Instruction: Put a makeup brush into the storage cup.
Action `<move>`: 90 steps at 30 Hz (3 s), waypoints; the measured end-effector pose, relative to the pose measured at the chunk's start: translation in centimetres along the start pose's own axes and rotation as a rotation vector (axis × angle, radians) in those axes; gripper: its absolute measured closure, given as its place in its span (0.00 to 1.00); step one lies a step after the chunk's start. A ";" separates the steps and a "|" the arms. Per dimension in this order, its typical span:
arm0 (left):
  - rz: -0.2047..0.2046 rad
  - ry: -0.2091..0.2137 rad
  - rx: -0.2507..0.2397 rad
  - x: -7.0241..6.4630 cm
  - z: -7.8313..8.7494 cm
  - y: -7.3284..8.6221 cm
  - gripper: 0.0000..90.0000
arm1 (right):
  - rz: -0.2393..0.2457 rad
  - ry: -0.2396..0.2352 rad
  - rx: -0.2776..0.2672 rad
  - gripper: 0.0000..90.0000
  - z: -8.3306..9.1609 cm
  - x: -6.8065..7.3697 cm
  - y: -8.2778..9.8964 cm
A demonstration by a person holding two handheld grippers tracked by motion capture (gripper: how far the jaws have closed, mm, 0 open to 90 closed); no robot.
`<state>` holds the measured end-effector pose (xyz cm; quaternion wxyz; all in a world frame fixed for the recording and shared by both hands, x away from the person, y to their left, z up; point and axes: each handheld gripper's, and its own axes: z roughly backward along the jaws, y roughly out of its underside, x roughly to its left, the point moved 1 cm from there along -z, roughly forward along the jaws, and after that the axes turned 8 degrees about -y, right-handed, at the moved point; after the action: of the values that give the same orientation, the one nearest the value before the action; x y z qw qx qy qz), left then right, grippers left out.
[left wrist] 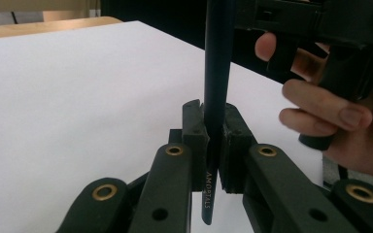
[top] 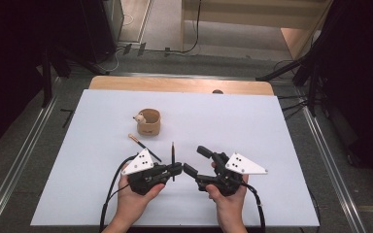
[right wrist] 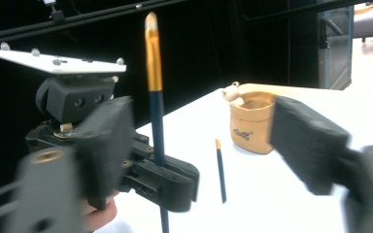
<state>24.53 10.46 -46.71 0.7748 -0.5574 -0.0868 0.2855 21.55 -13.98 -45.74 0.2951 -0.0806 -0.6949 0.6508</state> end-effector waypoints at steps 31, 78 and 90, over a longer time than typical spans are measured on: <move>0.000 -0.089 -0.038 2.6 1.8 -0.3 0.94 | 0.125 0.371 0.107 0.00 10.0 -5.1 1.0; 0.053 -0.319 -0.143 9.0 1.1 -4.7 0.94 | 0.066 0.541 0.115 0.00 18.3 -7.8 3.8; 0.061 -0.397 -0.167 10.5 -0.7 -5.9 0.94 | 0.068 0.537 0.110 0.00 18.5 -7.8 3.8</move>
<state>35.52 14.34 -43.50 0.6847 -0.5547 -0.2442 0.4049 17.29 -33.18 -51.34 0.4505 -0.2574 -0.5524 0.6524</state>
